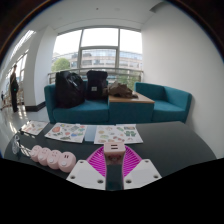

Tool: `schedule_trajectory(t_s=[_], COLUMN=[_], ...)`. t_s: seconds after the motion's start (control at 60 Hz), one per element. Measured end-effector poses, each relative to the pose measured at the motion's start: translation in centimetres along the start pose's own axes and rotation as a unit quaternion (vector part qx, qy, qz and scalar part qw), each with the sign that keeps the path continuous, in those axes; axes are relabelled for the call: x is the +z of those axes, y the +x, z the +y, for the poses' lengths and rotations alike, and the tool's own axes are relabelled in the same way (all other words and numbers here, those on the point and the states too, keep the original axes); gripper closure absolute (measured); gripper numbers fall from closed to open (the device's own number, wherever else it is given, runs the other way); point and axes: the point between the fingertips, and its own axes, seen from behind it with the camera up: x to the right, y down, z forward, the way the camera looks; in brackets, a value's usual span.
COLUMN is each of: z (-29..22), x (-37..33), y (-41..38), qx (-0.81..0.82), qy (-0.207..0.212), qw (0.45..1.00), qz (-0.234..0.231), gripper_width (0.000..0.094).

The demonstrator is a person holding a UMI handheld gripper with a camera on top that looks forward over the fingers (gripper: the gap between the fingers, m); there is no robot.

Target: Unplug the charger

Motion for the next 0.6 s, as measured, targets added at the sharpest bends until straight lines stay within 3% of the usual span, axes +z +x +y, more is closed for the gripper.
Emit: schedule_trajectory(t_s=[0.1,0.117,0.267,0.433,0.6], z=[3.6,4.2,7.1,6.8,3.4], x=[0.9,1.0,2.4,2.7,1.0], y=[0.9,1.0,1.2,1.6,1.6], qx=[0.014,0.017,0.030,0.025,0.010], qy=[-0.052,-0.060,-0.095,-0.089,-0.051], qw=[0.999,0.998,0.995,0.995,0.998], qz=[0.006,0.007,0.016,0.032,0.047], gripper_width=[0.0769,0.0722,0.0688,0.0530,0.0249])
